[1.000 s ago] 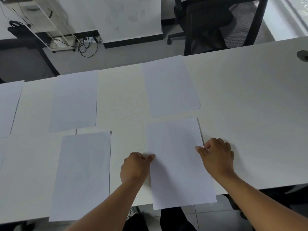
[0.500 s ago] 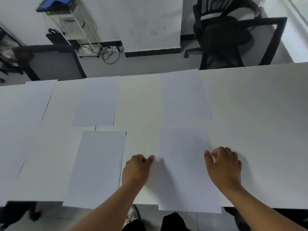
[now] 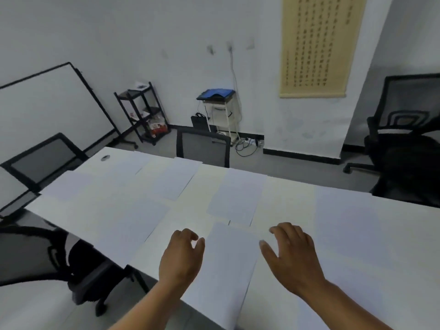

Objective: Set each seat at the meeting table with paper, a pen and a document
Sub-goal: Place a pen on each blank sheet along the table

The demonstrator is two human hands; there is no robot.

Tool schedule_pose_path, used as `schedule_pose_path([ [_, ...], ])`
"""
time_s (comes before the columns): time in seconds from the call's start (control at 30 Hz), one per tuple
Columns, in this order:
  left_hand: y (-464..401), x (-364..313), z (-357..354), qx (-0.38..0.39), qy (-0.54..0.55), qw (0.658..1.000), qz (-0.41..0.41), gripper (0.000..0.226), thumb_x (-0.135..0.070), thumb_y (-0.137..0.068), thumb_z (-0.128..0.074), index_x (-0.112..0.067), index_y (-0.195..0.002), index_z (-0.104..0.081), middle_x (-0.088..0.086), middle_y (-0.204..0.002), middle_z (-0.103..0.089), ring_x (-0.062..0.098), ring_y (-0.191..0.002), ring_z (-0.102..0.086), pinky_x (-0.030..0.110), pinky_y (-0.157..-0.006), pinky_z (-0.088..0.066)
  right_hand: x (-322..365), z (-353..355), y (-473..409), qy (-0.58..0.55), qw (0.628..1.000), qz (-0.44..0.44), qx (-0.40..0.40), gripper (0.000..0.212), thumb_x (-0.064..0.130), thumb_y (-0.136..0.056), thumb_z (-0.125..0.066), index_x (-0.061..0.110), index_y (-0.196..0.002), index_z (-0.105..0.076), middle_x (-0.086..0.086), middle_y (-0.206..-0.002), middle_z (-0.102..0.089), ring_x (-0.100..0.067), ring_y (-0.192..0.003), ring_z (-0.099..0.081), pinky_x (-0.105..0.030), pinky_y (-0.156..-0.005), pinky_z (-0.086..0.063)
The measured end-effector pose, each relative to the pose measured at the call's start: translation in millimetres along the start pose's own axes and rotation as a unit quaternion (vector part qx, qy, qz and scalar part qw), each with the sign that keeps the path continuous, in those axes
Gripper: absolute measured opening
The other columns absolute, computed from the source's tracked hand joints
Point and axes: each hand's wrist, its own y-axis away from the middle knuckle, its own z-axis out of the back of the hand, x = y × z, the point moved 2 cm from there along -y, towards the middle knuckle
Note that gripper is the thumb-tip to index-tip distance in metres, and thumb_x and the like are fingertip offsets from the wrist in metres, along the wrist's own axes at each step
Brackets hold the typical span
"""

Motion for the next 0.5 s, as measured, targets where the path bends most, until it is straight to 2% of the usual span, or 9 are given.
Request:
schedule_pose_path([
  [0.17,8,61,110,-0.094,0.038,0.995,0.005,0.029,-0.052,-0.107,-0.055,-0.032,-0.127,-0.062,-0.016,-0.131,-0.056,0.01,-0.1,-0.07,0.039,-0.09,-0.059,114,26,-9,0.022,0.996,0.077,0.039,0.09,0.077,-0.09,-0.006,0.03,-0.148,-0.055,0.012,-0.155,-0.051,-0.014,-0.145,-0.044,-0.037,-0.122,-0.033],
  [0.3,35,138,193,-0.15,0.023,0.988,0.02,0.033,-0.054,-0.106,-0.053,-0.034,-0.131,-0.058,-0.02,-0.133,-0.052,0.006,-0.094,-0.068,0.036,-0.087,-0.057,223,33,-3,0.029,0.989,0.141,0.043,0.095,0.08,-0.085,-0.004,0.031,-0.154,-0.049,0.009,-0.163,-0.044,-0.014,-0.152,-0.035,-0.039,-0.125,-0.028],
  [0.43,82,241,272,-0.214,0.033,0.974,0.067,0.034,-0.053,-0.105,-0.055,-0.033,-0.132,-0.06,-0.019,-0.136,-0.054,0.006,-0.11,-0.064,0.033,-0.093,-0.058,361,36,27,0.016,0.972,0.23,0.046,0.095,0.08,-0.083,-0.01,0.032,-0.156,-0.045,0.009,-0.167,-0.037,-0.015,-0.155,-0.03,-0.04,-0.127,-0.026],
  [0.5,110,290,308,-0.238,0.032,0.965,0.102,0.03,-0.051,-0.103,-0.056,-0.034,-0.127,-0.06,-0.017,-0.132,-0.056,0.008,-0.107,-0.063,0.031,-0.091,-0.058,429,34,44,0.012,0.959,0.278,0.049,0.096,0.081,-0.081,-0.008,0.033,-0.158,-0.041,0.01,-0.169,-0.031,-0.013,-0.155,-0.028,-0.038,-0.127,-0.025],
])
